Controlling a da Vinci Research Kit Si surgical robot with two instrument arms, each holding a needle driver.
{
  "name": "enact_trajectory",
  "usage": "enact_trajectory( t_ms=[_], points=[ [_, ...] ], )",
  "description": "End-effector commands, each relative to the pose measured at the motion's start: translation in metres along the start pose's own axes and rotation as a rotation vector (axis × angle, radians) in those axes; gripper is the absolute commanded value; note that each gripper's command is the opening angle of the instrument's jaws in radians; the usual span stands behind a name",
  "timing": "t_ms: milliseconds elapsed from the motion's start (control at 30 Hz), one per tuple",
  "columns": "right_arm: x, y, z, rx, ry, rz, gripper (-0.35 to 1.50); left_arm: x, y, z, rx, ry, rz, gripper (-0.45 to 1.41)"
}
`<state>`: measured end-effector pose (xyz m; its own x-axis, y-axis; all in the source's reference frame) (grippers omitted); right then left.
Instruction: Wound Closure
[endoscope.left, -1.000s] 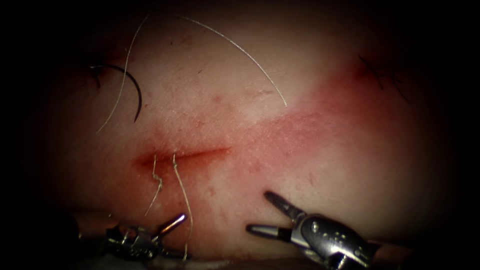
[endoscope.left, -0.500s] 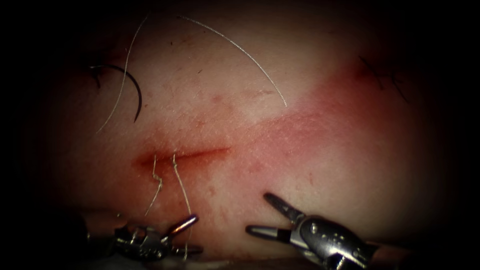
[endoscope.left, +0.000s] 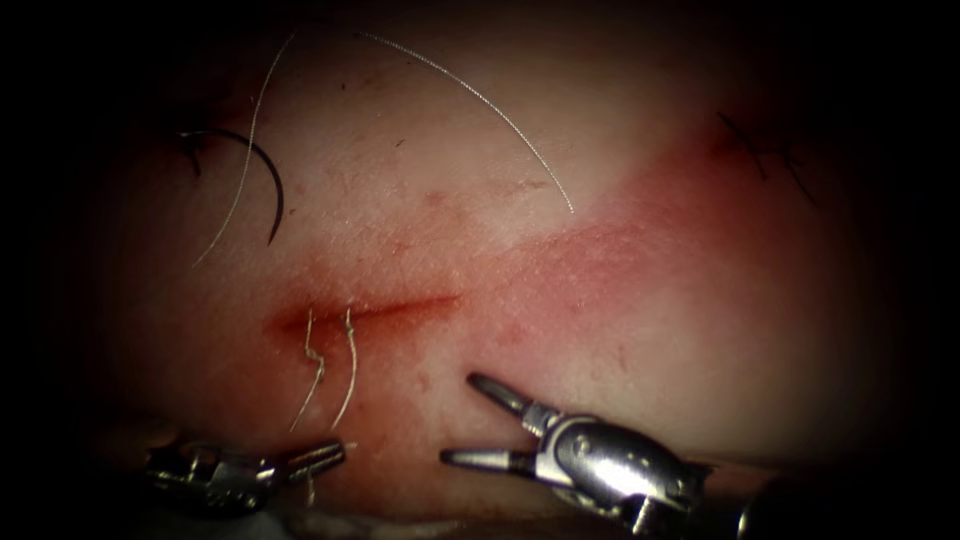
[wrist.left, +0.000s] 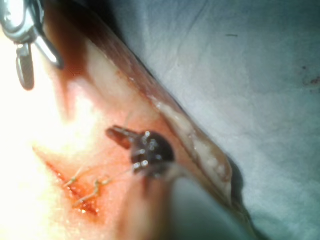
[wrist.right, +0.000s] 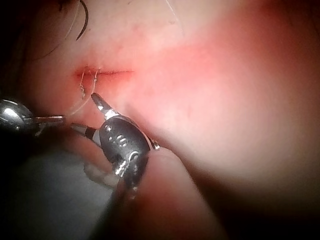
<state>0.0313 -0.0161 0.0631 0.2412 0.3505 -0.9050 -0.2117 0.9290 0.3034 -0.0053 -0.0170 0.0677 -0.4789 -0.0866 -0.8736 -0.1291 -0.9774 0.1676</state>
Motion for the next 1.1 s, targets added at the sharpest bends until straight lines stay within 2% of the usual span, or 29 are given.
enact_trajectory(
  t_ms=[33,233,867,967,1100],
  points=[
    [-0.0002,0.0001,0.0024,0.005,0.007,-0.073,1.48,-0.0001,0.0006,0.0005,0.003,0.002,-0.006,-0.45],
    [-0.0019,0.0007,0.0069,0.062,0.017,-0.173,1.48,0.0004,-0.0014,-0.0002,0.018,0.013,-0.025,-0.45],
    [-0.0026,0.0018,0.0128,-0.031,0.018,-0.234,1.48,0.0024,-0.0055,-0.0016,0.077,0.059,-0.074,-0.45],
    [-0.0031,0.0022,0.0139,-0.036,0.017,-0.236,1.48,0.0026,-0.0054,-0.0016,0.079,0.057,-0.075,-0.45],
    [-0.0022,0.0029,0.0154,-0.056,0.030,-0.229,1.48,0.0026,-0.0051,-0.0013,0.083,0.054,-0.073,-0.45]
  ],
)
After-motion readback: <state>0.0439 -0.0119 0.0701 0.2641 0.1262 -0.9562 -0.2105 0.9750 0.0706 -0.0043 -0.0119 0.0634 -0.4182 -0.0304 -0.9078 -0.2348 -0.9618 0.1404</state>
